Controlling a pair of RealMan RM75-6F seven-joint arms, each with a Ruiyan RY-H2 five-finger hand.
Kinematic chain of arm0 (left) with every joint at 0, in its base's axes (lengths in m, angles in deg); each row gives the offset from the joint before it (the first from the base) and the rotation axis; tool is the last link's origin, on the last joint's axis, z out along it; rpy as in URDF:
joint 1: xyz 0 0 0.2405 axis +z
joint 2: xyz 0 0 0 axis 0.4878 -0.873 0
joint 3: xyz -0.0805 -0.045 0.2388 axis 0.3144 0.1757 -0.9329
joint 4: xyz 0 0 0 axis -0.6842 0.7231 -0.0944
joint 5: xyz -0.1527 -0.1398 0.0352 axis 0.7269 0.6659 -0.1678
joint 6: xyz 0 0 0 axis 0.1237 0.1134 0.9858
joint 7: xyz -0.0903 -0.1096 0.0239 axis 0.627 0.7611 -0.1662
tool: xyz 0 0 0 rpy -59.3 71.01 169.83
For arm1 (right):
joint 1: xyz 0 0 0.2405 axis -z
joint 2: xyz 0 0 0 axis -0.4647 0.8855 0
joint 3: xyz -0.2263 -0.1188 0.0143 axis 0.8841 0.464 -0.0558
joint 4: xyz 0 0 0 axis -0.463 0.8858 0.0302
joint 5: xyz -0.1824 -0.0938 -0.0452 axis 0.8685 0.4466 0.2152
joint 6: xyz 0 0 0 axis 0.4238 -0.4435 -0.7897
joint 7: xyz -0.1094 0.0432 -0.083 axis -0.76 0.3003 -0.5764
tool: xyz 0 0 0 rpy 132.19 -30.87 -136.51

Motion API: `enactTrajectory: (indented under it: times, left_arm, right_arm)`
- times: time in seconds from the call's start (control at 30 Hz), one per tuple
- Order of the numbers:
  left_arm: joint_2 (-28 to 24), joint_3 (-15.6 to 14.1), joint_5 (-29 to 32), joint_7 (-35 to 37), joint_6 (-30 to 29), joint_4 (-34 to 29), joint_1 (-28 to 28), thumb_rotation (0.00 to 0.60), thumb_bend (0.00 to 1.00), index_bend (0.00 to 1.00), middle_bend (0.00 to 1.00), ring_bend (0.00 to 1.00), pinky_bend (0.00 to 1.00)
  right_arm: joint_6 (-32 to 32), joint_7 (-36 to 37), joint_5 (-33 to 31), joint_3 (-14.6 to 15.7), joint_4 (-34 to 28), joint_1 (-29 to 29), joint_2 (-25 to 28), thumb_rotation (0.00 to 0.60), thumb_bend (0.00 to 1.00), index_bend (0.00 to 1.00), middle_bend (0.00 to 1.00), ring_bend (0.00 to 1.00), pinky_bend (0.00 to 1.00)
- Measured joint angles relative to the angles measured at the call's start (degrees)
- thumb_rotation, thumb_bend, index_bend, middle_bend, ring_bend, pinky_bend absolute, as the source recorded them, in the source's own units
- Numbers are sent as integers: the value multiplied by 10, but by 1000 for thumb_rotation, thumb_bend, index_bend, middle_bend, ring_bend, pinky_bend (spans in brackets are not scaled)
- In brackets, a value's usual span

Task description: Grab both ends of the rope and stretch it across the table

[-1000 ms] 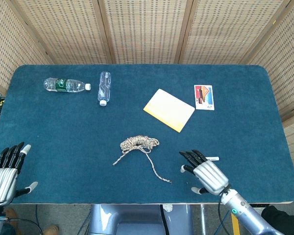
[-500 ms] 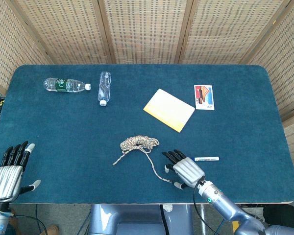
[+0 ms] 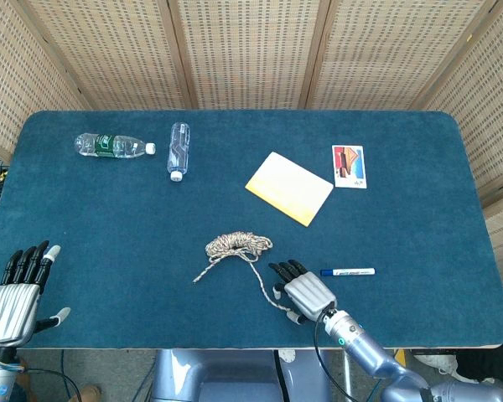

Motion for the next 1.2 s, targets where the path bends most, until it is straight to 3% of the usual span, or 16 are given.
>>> enactTrajectory:
  times: [0.23, 0.53, 1.2]
  left_arm:
    - [-1, -2, 2, 1, 4, 0, -2, 600, 60, 0, 0, 0, 0]
    - [1, -4, 3, 0, 4, 0, -2, 600, 60, 0, 0, 0, 0]
    - [1, -7, 4, 4, 8, -1, -5, 600, 59, 0, 0, 0, 0]
  right_arm:
    - [-1, -50, -64, 5, 0, -13, -27, 600, 293, 417, 0, 0, 0]
    - [-14, -69, -93, 13, 9, -30, -41, 600, 295, 424, 0, 0, 0]
    - [-34, -73, -102, 29, 26, -46, -49, 600, 394, 491, 0, 0, 0]
